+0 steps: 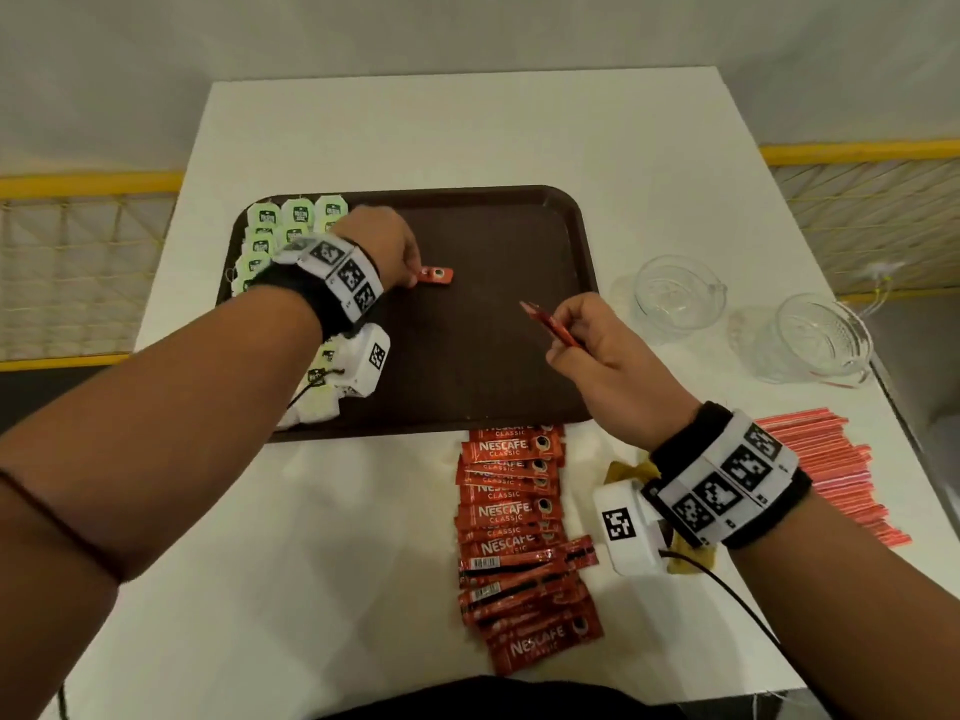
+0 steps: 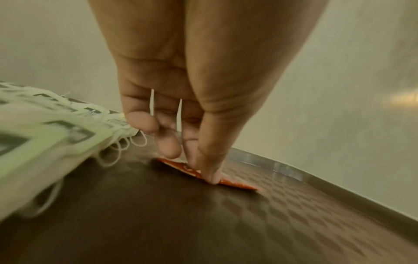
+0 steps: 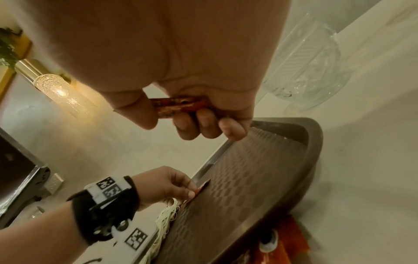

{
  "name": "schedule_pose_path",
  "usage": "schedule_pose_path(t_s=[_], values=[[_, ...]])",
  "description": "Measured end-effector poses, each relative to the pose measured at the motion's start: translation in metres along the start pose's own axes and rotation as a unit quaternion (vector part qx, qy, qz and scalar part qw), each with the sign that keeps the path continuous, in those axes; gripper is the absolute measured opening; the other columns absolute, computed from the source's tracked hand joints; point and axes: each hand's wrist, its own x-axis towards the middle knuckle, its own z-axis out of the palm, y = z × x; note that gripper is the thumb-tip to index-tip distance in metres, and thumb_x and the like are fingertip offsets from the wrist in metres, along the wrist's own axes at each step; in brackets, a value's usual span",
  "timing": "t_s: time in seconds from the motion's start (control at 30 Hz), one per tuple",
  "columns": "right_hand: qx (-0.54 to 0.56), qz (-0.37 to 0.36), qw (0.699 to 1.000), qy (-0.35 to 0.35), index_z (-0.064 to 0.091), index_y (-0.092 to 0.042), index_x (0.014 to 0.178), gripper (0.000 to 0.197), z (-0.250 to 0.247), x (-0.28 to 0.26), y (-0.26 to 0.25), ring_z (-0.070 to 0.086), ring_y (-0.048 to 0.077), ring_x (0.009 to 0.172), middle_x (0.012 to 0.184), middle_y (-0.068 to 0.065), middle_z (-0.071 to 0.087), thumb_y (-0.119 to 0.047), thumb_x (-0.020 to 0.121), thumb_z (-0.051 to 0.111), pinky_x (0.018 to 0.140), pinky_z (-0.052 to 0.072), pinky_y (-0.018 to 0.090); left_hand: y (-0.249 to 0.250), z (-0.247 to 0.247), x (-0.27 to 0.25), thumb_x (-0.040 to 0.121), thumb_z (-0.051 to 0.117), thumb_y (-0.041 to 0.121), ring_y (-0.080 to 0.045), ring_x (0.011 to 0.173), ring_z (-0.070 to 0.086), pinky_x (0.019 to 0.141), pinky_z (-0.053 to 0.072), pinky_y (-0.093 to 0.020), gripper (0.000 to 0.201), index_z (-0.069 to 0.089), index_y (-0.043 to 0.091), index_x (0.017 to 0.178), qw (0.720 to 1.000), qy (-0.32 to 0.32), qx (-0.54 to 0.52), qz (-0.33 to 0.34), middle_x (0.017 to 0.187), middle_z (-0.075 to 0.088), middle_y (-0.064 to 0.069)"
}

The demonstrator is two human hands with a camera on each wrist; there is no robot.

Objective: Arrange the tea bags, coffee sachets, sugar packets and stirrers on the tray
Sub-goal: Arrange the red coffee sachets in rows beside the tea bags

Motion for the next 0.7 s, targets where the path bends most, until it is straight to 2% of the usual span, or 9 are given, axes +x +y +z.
schedule_pose_path(t_s=[0.13, 0.2, 0.27, 0.37, 0.43, 0.5, 0.53, 0.63, 0.7], values=[[0.003, 0.004, 1.0, 0.02, 0.045, -0.018, 0.1, 0.009, -0.001, 0.006, 0.002, 0.039, 0.005, 0.059, 0.074, 0.0, 0.045, -0.011, 0.097, 0.05, 0.055, 0.035, 0.02, -0.017, -0.013, 0.043, 0.078, 0.077, 0.029, -0.028, 0.092, 0.066, 0.082, 0.054, -0.035, 0.013, 0.076, 0.021, 0.088, 0.998, 0.015, 0.052, -0.013, 0.096, 0.071, 0.0], [0.001, 0.007, 1.0, 0.019, 0.046, -0.017, 0.098, 0.006, -0.001, 0.006, 0.003, 0.038, 0.005, 0.057, 0.071, -0.001, 0.044, -0.012, 0.098, 0.049, 0.053, 0.035, 0.02, -0.028, -0.014, 0.063, 0.076, 0.075, 0.034, -0.029, 0.084, 0.067, 0.078, 0.057, -0.041, 0.019, 0.075, 0.018, 0.087, 0.995, 0.026, 0.09, -0.02, 0.091, 0.069, -0.001], [0.007, 0.008, 1.0, 0.015, 0.046, -0.016, 0.097, 0.003, -0.001, 0.006, 0.003, 0.037, 0.006, 0.056, 0.07, -0.001, 0.042, -0.018, 0.096, 0.049, 0.053, 0.035, 0.02, -0.034, -0.016, 0.075, 0.078, 0.073, 0.031, -0.03, 0.08, 0.067, 0.074, 0.059, -0.046, 0.016, 0.074, 0.016, 0.084, 0.992, 0.013, 0.125, -0.013, 0.089, 0.068, -0.003], [0.043, 0.022, 0.999, 0.014, 0.044, -0.016, 0.099, 0.013, 0.001, 0.007, 0.004, 0.039, 0.015, 0.061, 0.074, 0.005, 0.043, -0.024, 0.089, 0.046, 0.057, 0.036, 0.031, -0.039, -0.016, 0.084, 0.079, 0.072, 0.028, -0.03, 0.08, 0.067, 0.073, 0.059, -0.047, 0.012, 0.074, 0.017, 0.081, 0.988, 0.011, 0.152, 0.002, 0.089, 0.068, -0.002], [0.055, 0.024, 0.998, 0.014, 0.042, -0.018, 0.099, 0.008, 0.004, 0.008, 0.005, 0.04, 0.019, 0.065, 0.078, 0.008, 0.045, -0.023, 0.091, 0.043, 0.06, 0.037, 0.036, -0.045, -0.012, 0.086, 0.077, 0.07, 0.027, -0.028, 0.074, 0.065, 0.07, 0.06, -0.045, 0.011, 0.074, 0.017, 0.081, 0.989, 0.027, 0.144, -0.012, 0.085, 0.066, -0.001], [0.042, 0.013, 0.999, 0.008, 0.042, -0.019, 0.102, 0.002, 0.007, 0.011, 0.003, 0.047, 0.02, 0.066, 0.081, 0.008, 0.053, -0.019, 0.1, 0.041, 0.063, 0.044, 0.036, -0.04, -0.015, 0.074, 0.079, 0.067, 0.032, -0.028, 0.069, 0.061, 0.069, 0.058, -0.04, 0.019, 0.072, 0.015, 0.083, 0.994, 0.052, 0.093, -0.035, 0.081, 0.064, -0.003], [0.036, 0.008, 0.999, 0.005, 0.042, -0.018, 0.105, 0.003, 0.008, 0.013, 0.002, 0.052, 0.021, 0.066, 0.082, 0.006, 0.058, -0.018, 0.103, 0.04, 0.064, 0.048, 0.036, -0.032, -0.02, 0.063, 0.082, 0.065, 0.037, -0.029, 0.073, 0.062, 0.071, 0.057, -0.037, 0.024, 0.072, 0.014, 0.086, 0.996, 0.076, 0.052, -0.023, 0.083, 0.066, -0.004], [0.017, 0.0, 1.0, 0.009, 0.042, -0.022, 0.113, 0.009, 0.011, 0.018, 0.0, 0.064, 0.022, 0.064, 0.084, 0.001, 0.066, -0.024, 0.104, 0.041, 0.061, 0.055, 0.036, 0.0, -0.035, 0.024, 0.088, 0.059, 0.049, -0.017, 0.088, 0.061, 0.08, 0.047, -0.03, 0.033, 0.073, 0.02, 0.095, 0.984, 0.123, -0.117, 0.061, 0.091, 0.068, 0.004], [-0.028, -0.01, 0.999, 0.025, 0.044, -0.021, 0.114, 0.013, 0.012, 0.022, 0.001, 0.062, 0.014, 0.061, 0.081, -0.002, 0.067, -0.028, 0.103, 0.044, 0.061, 0.051, 0.031, 0.021, -0.041, -0.013, 0.088, 0.054, 0.06, -0.009, 0.078, 0.059, 0.076, 0.042, -0.026, 0.04, 0.072, 0.024, 0.094, 0.961, 0.091, -0.224, 0.134, 0.087, 0.069, 0.01]])
